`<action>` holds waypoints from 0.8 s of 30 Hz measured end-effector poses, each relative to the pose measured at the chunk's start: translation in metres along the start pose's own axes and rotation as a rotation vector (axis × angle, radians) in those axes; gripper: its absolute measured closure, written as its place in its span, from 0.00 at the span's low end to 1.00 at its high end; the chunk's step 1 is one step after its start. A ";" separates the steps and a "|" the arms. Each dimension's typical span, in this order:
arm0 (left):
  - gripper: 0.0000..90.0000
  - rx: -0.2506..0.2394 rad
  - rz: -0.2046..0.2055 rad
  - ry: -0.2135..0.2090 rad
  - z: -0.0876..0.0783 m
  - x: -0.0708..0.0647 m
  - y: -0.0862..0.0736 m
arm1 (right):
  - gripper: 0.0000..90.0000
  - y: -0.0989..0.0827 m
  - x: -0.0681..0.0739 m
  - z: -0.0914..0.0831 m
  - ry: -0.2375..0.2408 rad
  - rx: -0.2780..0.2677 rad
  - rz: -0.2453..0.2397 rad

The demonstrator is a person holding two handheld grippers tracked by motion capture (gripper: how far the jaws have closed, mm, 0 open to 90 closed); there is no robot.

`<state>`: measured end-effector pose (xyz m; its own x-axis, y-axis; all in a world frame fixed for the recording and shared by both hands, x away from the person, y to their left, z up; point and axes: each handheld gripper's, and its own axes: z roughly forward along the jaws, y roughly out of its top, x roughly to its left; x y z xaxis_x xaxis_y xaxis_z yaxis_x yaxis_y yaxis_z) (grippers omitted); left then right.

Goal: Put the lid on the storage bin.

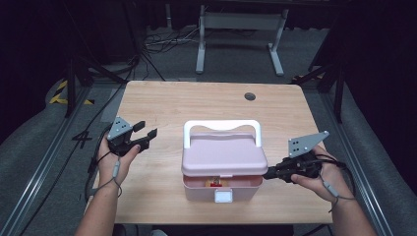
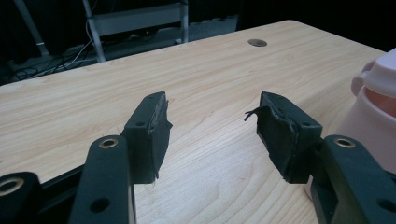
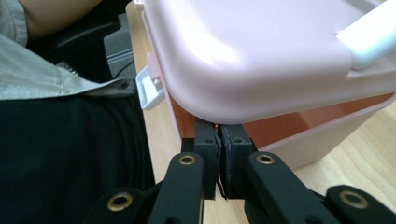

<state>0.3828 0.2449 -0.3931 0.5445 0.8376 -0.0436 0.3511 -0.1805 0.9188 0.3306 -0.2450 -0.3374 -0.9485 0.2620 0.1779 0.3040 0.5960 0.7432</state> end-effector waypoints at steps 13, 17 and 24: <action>0.49 0.001 -0.002 0.006 0.000 0.002 -0.001 | 0.97 -0.001 0.001 0.004 0.029 0.067 0.006; 0.49 0.003 -0.005 0.007 0.000 0.002 -0.002 | 0.97 -0.002 0.001 0.005 0.029 0.080 0.004; 0.49 0.004 -0.009 0.008 0.002 0.004 -0.002 | 0.97 -0.003 0.002 0.007 0.035 0.109 0.002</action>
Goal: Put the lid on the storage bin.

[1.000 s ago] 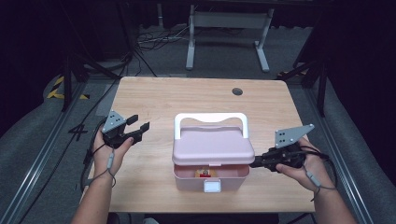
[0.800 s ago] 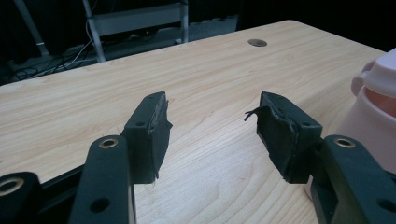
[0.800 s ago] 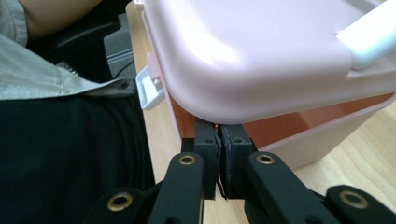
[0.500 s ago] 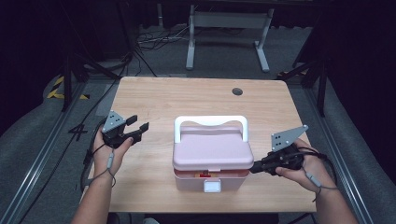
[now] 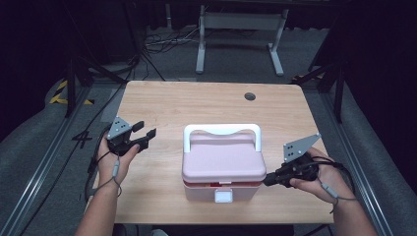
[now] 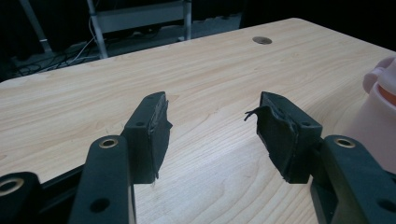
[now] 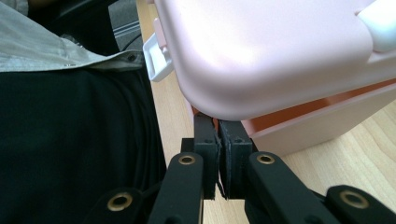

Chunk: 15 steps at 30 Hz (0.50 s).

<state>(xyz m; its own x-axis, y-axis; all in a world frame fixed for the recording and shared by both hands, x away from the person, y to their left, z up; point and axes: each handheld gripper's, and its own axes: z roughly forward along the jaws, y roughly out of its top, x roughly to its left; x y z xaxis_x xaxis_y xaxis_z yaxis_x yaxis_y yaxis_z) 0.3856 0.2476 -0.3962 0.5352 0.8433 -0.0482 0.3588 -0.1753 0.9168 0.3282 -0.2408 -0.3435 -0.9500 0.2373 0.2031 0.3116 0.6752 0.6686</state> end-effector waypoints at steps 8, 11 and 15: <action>0.49 0.000 -0.001 0.001 -0.001 0.001 0.000 | 0.98 -0.001 0.001 0.002 0.003 0.027 -0.003; 0.49 0.000 0.001 0.002 0.000 0.001 0.000 | 0.98 -0.001 0.001 0.002 0.005 0.038 -0.005; 0.49 0.003 0.002 0.003 0.000 0.001 0.000 | 0.98 -0.001 0.000 0.004 0.013 0.055 -0.005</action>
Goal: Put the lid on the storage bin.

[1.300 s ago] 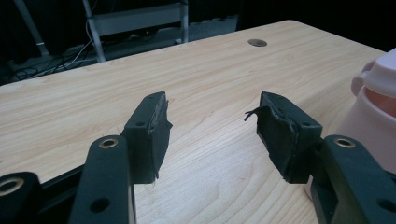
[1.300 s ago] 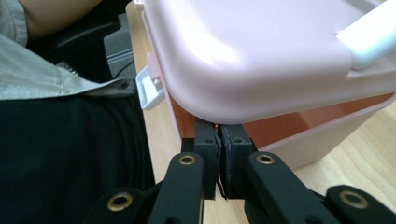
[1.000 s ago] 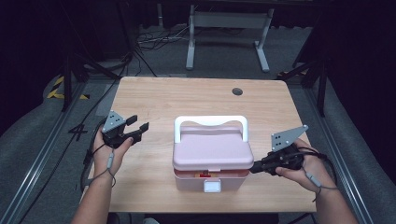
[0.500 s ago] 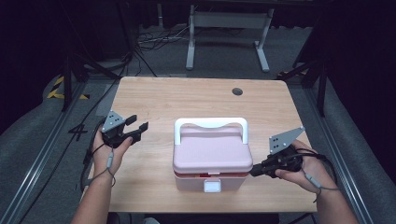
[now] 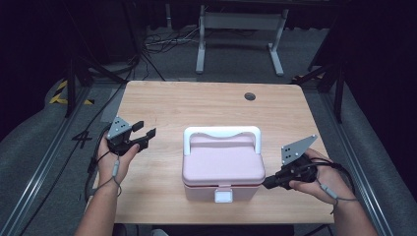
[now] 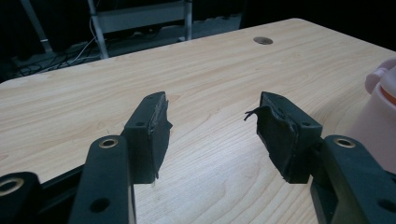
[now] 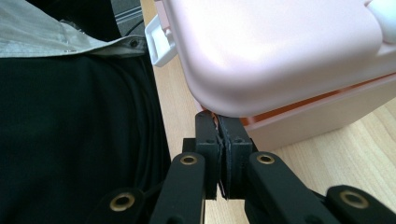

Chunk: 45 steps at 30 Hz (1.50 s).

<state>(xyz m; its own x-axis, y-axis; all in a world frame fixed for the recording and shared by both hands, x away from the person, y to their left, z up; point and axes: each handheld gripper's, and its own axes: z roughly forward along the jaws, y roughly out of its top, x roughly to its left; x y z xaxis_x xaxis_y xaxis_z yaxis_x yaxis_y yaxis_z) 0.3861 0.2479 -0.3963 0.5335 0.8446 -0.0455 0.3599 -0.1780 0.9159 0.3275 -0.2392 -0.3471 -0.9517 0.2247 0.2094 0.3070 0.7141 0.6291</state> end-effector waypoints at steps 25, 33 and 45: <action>0.49 -0.003 -0.002 0.011 -0.004 0.000 -0.002 | 0.89 0.002 0.003 -0.013 0.028 -0.084 -0.006; 0.49 0.007 -0.009 0.037 -0.017 0.001 -0.010 | 0.77 0.007 -0.008 -0.034 -0.061 -0.297 -0.003; 0.48 0.021 -0.033 0.076 -0.034 0.004 -0.023 | 0.67 0.004 -0.042 -0.052 -0.352 -0.488 0.115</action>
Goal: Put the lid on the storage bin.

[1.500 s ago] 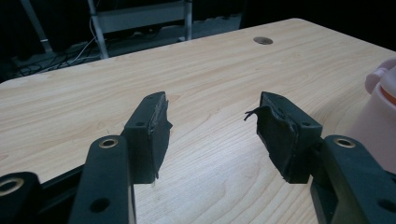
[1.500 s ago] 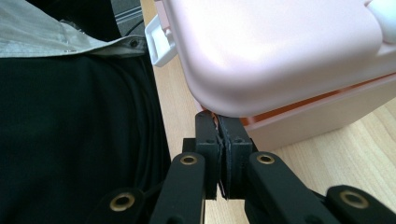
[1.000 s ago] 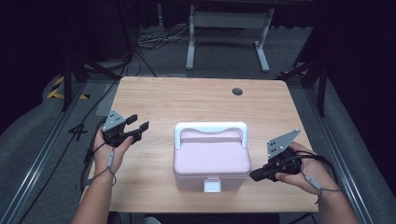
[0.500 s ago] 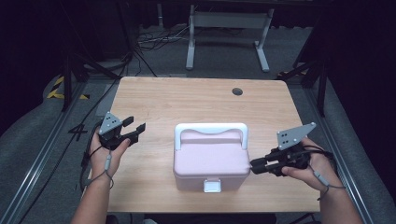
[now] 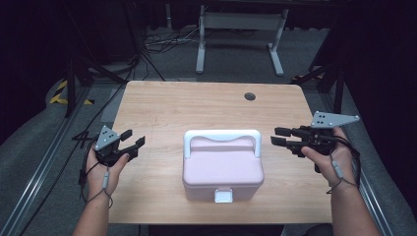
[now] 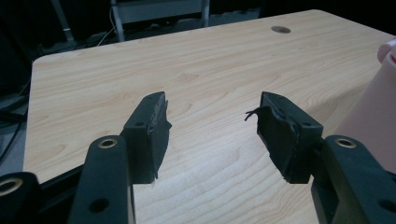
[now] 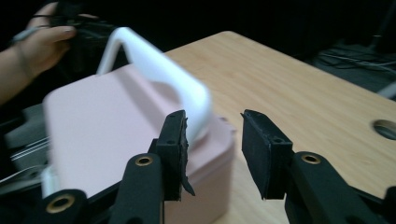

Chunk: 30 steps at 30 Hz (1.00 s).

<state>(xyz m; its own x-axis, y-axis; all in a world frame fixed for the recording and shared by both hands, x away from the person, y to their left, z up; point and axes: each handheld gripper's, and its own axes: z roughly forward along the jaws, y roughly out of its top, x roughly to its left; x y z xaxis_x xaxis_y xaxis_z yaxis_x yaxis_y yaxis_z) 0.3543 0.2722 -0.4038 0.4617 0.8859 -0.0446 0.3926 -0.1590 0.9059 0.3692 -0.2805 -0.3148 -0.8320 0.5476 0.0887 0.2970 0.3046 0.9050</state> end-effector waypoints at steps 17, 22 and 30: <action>0.44 0.056 -0.004 0.022 -0.002 0.009 -0.013 | 0.60 -0.041 -0.071 0.020 -0.301 0.080 0.057; 0.44 0.075 -0.012 0.016 0.003 0.013 -0.016 | 0.60 -0.056 -0.080 0.029 -0.326 0.118 0.075; 0.44 0.095 0.011 0.000 0.012 0.016 -0.019 | 0.57 -0.080 -0.093 0.042 -0.342 0.172 0.116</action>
<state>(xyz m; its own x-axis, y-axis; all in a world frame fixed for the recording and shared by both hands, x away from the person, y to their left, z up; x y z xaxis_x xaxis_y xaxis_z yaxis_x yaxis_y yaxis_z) 0.3635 0.2843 -0.4264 0.4662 0.8840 -0.0351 0.4614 -0.2091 0.8622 0.4425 -0.3231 -0.4128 -0.5928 0.8052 0.0164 0.4785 0.3358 0.8113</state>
